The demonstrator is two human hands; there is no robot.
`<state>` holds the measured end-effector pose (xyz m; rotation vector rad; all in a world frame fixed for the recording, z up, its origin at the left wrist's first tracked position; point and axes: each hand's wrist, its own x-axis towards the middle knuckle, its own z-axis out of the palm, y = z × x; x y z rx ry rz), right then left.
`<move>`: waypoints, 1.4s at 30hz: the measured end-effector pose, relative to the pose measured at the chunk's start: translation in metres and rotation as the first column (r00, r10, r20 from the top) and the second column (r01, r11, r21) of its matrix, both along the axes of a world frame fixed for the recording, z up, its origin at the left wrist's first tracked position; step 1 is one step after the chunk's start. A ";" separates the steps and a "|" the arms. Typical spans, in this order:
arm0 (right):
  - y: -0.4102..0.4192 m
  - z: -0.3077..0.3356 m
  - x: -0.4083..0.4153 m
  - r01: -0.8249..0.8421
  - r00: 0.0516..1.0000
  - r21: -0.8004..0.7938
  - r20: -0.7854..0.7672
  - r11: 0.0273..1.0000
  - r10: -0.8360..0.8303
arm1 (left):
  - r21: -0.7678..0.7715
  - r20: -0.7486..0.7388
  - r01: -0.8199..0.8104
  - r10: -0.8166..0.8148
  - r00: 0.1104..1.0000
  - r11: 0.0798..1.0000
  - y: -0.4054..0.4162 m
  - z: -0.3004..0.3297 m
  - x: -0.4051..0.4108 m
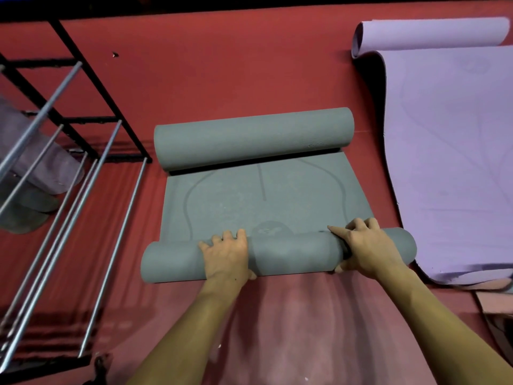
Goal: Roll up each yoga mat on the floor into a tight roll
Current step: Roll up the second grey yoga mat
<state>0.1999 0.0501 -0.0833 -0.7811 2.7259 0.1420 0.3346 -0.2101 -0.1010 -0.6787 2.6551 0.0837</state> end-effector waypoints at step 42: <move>-0.003 -0.044 0.003 0.111 0.984 -0.161 -0.123 0.981 -0.131 | -0.048 -0.281 -0.015 0.001 0.960 0.999 -0.005 -0.007 -0.006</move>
